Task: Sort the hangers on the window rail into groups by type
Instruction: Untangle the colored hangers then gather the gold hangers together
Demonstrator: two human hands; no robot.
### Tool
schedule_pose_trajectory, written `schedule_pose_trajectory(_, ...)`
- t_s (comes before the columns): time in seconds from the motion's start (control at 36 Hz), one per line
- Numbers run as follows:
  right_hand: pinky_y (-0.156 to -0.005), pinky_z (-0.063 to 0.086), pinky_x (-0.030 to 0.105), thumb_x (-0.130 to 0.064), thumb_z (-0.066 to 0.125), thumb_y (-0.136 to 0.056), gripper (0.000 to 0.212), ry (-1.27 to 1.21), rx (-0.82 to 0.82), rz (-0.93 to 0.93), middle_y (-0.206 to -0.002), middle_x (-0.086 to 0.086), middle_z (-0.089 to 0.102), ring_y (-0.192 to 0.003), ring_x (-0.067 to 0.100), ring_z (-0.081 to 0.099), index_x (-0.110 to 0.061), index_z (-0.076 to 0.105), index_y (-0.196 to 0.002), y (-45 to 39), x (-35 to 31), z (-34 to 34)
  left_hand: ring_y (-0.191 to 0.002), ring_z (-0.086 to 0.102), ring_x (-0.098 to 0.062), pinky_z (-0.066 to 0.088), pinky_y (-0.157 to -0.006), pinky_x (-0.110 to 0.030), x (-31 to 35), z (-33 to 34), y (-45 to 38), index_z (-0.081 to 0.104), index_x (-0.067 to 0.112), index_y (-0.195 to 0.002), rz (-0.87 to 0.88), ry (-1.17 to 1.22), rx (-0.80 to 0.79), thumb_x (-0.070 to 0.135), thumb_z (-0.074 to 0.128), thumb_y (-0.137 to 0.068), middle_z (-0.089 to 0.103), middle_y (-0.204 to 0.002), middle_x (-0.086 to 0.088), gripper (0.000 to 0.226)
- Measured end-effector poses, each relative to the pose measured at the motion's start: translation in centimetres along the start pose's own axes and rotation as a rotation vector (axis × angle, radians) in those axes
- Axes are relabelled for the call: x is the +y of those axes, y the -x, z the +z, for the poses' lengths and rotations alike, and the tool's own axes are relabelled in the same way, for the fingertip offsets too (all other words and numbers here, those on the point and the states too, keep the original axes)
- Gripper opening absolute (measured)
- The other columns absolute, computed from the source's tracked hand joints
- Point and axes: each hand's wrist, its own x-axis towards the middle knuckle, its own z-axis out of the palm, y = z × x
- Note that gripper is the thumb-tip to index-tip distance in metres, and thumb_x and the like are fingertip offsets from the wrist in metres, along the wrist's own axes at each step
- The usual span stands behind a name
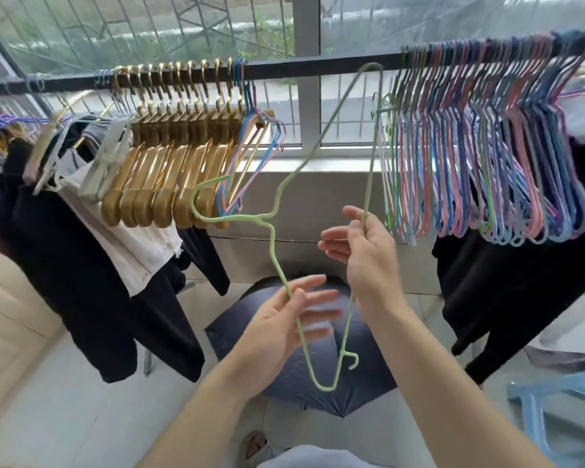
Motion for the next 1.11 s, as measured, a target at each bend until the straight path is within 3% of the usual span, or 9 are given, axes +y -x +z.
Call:
schedule_pose_trajectory(0.17, -0.086, 0.058, 0.042, -0.038, 0.038, -0.11, 0.036, 0.225, -0.27, 0.225, -0.096, 0.006, 0.076, -0.09, 0.023, 0.072, -0.017, 0.064, -0.098, -1.8, -0.1, 0.3, -0.129, 0.058, -0.035, 0.048, -0.103, -0.059, 5.0, 0.6, -1.0, 0.056, 0.018, -0.142, 0.103, 0.15, -0.068, 0.031, 0.046, -0.107, 0.061, -0.144, -0.009, 0.039)
schedule_pose_trajectory(0.36, -0.094, 0.058, 0.041, -0.054, 0.037, -0.107, 0.039, 0.049, -0.426, 0.439, -0.121, 0.005, 0.071, -0.108, 0.028, 0.069, -0.034, 0.068, -0.121, 1.1, 2.9, -0.5, -0.103, 0.07, -0.027, 0.051, -0.096, -0.07, 6.3, 2.2, -3.8, 0.057, 0.046, -0.14, -0.104, 0.079, -0.059, 0.02, 0.046, -0.109, 0.068, -0.117, -0.01, 0.042)
schedule_pose_trajectory(0.44, -0.087, 0.052, 0.034, -0.066, 0.041, -0.101, 0.053, 0.047, -0.459, 0.495, -0.109, -0.001, 0.07, -0.091, 0.02, 0.063, -0.026, 0.068, -0.124, 1.2, 2.9, -1.5, -0.08, 0.073, -0.012, 0.048, -0.1, -0.065, 6.0, 3.6, -5.3, 0.056, 0.049, -0.14, -0.147, 0.023, 0.012, 0.022, 0.042, -0.11, 0.058, -0.099, 0.008, 0.043)
schedule_pose_trajectory(0.53, -0.092, 0.051, 0.039, -0.075, 0.043, -0.095, 0.049, 0.001, -0.501, 0.496, -0.122, -0.016, 0.07, -0.103, 0.012, 0.066, -0.046, 0.065, -0.129, 0.6, 2.0, -2.0, -0.097, 0.07, -0.019, 0.052, -0.102, -0.06, 6.4, 5.0, -6.7, 0.057, 0.045, -0.14, -0.13, -0.083, 0.064, 0.029, 0.042, -0.111, 0.056, -0.106, 0.014, 0.036)
schedule_pose_trajectory(0.64, -0.099, 0.054, 0.057, -0.065, 0.045, -0.1, 0.041, -0.108, -0.457, 0.518, -0.131, -0.004, 0.067, -0.123, 0.021, 0.06, -0.044, 0.067, -0.127, 0.4, 0.8, -2.6, -0.108, 0.058, -0.011, 0.05, -0.108, -0.053, 7.1, 6.2, -9.3, 0.056, 0.036, -0.139, -0.071, -0.194, 0.158, 0.033, 0.038, -0.112, 0.052, -0.116, 0.018, 0.033)
schedule_pose_trajectory(0.81, -0.086, 0.061, 0.052, -0.04, 0.059, -0.102, 0.039, -0.124, -0.39, 0.481, -0.135, 0.001, 0.065, -0.114, 0.032, 0.069, -0.033, 0.058, -0.14, -0.3, -0.4, -3.8, -0.143, 0.042, -0.024, 0.034, -0.122, -0.045, 8.1, 7.5, -12.2, 0.054, 0.03, -0.143, -0.035, -0.287, 0.142, 0.036, 0.036, -0.111, 0.047, -0.151, 0.002, 0.037)
schedule_pose_trajectory(0.94, -0.096, 0.055, 0.046, -0.027, 0.042, -0.107, 0.024, 0.213, -0.297, 0.307, -0.114, -0.011, 0.071, -0.096, 0.018, 0.075, -0.032, 0.059, -0.122, -1.1, -2.7, -3.1, -0.122, 0.05, -0.009, 0.038, -0.109, -0.036, 10.1, 8.5, -13.9, 0.058, 0.035, -0.132, 0.032, -0.362, 0.1, 0.046, 0.038, -0.109, 0.049, -0.133, 0.011, 0.032)
schedule_pose_trajectory(1.03, -0.078, 0.06, 0.037, -0.031, 0.036, -0.11, 0.026, 0.307, -0.194, 0.21, -0.108, -0.005, 0.073, -0.086, 0.017, 0.074, -0.03, 0.061, -0.105, -2.2, -4.2, -1.9, -0.104, 0.06, -0.018, 0.044, -0.105, -0.041, 11.7, 9.0, -14.4, 0.052, 0.03, -0.128, 0.01, -0.38, 0.038, 0.058, 0.04, -0.104, 0.052, -0.11, 0.009, 0.038)
schedule_pose_trajectory(1.11, -0.068, 0.055, 0.032, -0.035, 0.035, -0.11, 0.026, 0.336, -0.116, 0.184, -0.12, -0.005, 0.065, -0.081, 0.02, 0.074, -0.026, 0.06, -0.109, -3.9, -5.9, -1.6, -0.12, 0.055, -0.018, 0.038, -0.112, -0.043, 13.6, 8.7, -14.4, 0.05, 0.03, -0.139, 0.1, -0.476, -0.019, 0.061, 0.038, -0.101, 0.054, -0.133, 0.002, 0.051)
